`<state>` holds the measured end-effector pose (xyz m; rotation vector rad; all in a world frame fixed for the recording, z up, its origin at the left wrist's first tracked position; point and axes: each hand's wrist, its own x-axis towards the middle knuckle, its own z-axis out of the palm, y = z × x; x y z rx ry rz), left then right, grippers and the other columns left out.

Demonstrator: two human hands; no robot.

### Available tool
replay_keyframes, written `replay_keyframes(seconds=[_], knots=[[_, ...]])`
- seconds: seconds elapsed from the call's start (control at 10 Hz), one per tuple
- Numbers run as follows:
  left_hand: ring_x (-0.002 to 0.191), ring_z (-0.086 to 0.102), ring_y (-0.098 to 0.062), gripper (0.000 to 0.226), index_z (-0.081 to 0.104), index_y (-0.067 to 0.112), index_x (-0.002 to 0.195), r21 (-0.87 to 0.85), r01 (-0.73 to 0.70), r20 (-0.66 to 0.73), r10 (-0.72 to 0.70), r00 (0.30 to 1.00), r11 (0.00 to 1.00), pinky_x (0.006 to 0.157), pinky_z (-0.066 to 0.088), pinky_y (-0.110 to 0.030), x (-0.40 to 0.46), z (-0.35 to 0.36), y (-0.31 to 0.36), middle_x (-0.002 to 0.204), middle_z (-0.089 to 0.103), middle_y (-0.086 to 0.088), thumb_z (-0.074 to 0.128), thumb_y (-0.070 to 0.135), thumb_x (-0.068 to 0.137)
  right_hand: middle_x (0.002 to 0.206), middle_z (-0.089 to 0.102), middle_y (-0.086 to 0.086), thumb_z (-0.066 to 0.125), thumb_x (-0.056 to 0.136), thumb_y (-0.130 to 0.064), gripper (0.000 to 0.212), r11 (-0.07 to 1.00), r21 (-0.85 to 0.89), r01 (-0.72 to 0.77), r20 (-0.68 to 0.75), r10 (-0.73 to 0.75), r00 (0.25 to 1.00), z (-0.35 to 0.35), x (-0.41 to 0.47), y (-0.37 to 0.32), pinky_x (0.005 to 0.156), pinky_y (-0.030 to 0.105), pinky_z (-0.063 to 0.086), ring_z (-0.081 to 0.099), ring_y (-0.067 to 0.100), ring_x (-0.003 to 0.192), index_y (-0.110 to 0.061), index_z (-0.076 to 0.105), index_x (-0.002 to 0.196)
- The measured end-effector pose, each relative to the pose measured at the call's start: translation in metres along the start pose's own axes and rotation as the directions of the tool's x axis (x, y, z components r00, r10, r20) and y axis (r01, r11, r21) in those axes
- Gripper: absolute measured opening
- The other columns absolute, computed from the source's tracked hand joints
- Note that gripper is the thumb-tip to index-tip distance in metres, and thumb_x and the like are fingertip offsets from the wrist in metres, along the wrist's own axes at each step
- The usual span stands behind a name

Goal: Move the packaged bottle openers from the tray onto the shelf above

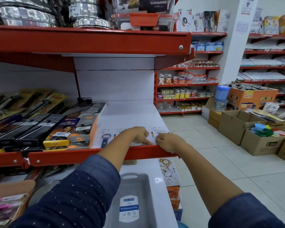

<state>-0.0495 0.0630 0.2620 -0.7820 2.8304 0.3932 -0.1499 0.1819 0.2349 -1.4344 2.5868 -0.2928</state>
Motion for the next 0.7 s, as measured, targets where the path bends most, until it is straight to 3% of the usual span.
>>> replay_keyframes(seconds=[0.2,0.4,0.5,0.6,0.7], knots=[[0.1,0.051,-0.028,0.026,0.059,0.014,0.102,0.0,-0.008,-0.002,0.008,1.0,1.0,0.085,0.04,-0.036,0.0,0.005,-0.003,0.105,0.055,-0.012,0.057,0.038,0.092,0.128,0.061,0.011,0.027,0.095,-0.033,0.043,0.999,0.01,0.042,-0.024,-0.042,0.999,0.004,0.0,0.003,0.096,0.045,0.047,0.057,0.03,0.112,-0.015,0.058,0.118],[0.108,0.051,-0.028,0.039,0.056,0.007,0.12,0.078,0.037,-0.012,-0.036,0.999,0.996,0.099,0.042,-0.039,-0.014,0.0,0.011,0.129,0.056,-0.015,0.049,0.037,0.096,0.126,0.062,0.011,0.028,0.096,-0.034,0.042,0.999,-0.009,0.05,-0.035,-0.05,0.998,-0.003,-0.004,0.002,0.093,0.041,0.046,0.057,0.031,0.111,-0.015,0.06,0.116],[0.132,0.043,-0.029,0.052,0.045,0.012,0.14,0.031,0.071,-0.04,-0.07,0.997,0.997,0.112,0.034,-0.041,-0.022,0.01,0.01,0.15,0.043,-0.012,0.041,0.042,0.099,0.128,0.063,0.01,0.03,0.096,-0.035,0.043,0.998,-0.046,0.045,-0.05,-0.048,0.998,-0.004,-0.012,0.0,0.094,0.039,0.044,0.057,0.03,0.113,-0.016,0.062,0.118],[0.139,0.038,-0.029,0.054,0.042,0.015,0.145,-0.068,0.041,-0.172,-0.052,0.984,0.997,0.116,0.031,-0.04,-0.033,0.012,0.01,0.154,0.038,-0.009,0.037,0.044,0.099,0.123,0.067,0.005,0.034,0.097,-0.035,0.04,0.995,-0.077,0.063,-0.247,-0.08,0.966,-0.007,-0.023,-0.007,0.095,0.038,0.042,0.061,0.026,0.109,-0.02,0.065,0.117],[0.121,0.055,-0.032,0.044,0.057,0.014,0.129,-0.024,-0.064,-0.676,0.031,0.737,0.998,0.102,0.044,-0.041,-0.051,-0.012,0.013,0.135,0.059,-0.01,0.032,0.037,0.101,0.104,0.069,0.001,0.04,0.095,-0.031,0.03,0.991,-0.076,0.111,-0.72,-0.132,0.681,-0.027,-0.033,-0.026,0.085,0.039,0.042,0.062,0.024,0.096,-0.019,0.067,0.103]])
